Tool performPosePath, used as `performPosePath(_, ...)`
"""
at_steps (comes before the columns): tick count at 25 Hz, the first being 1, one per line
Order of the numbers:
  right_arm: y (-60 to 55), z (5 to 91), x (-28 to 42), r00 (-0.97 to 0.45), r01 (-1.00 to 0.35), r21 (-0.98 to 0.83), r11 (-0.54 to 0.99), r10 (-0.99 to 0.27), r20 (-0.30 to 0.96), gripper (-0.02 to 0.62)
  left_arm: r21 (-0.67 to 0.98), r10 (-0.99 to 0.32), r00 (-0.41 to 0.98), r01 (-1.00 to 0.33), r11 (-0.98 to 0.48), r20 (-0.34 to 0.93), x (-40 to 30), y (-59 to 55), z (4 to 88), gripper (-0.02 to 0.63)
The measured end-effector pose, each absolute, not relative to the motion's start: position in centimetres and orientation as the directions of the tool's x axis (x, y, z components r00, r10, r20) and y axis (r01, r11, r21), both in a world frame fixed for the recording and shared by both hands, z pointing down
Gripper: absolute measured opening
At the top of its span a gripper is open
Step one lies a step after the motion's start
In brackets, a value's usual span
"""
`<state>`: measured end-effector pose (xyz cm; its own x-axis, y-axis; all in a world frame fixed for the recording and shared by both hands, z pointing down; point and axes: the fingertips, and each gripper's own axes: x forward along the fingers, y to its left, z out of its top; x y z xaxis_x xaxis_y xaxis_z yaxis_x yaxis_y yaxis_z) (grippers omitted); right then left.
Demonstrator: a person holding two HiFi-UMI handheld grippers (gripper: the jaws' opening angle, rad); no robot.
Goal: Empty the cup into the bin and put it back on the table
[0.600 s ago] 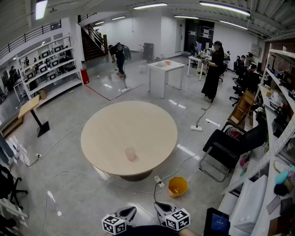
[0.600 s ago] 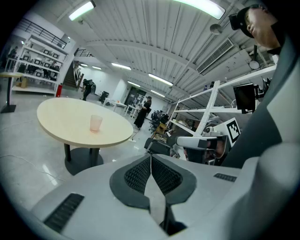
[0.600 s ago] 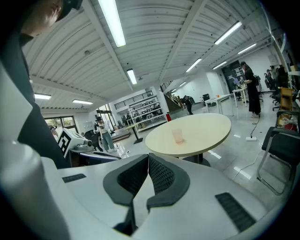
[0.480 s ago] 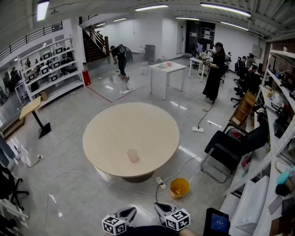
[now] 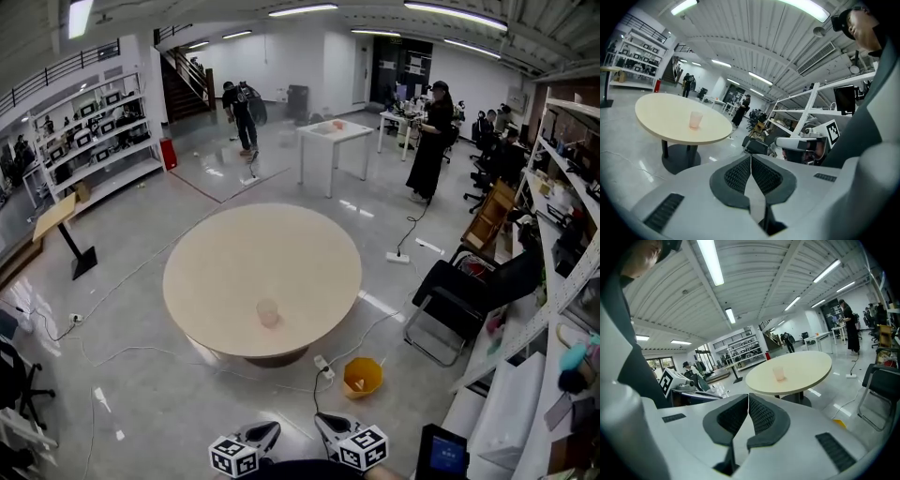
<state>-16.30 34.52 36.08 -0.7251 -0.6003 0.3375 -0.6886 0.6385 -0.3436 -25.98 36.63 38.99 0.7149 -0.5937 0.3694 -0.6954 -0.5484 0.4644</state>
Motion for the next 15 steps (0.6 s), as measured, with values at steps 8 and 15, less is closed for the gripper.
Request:
performPosePath(8,34.8,36.8,-15.3,-0.697,-0.717,-0.365,0.594,-0.621,0.359,0.017,0.491,-0.56,0.738,-0.672,-0.555,0.376,-25.3,37.3,40.0,0.025)
performPosePath(15,34.2,36.6,-21.9,-0.718,-0.696,-0.353,0.625,-0.603,0.349,0.018,0.467,-0.578,0.728,-0.683,-0.562,0.369,-31.0,36.9,39.7,0.025)
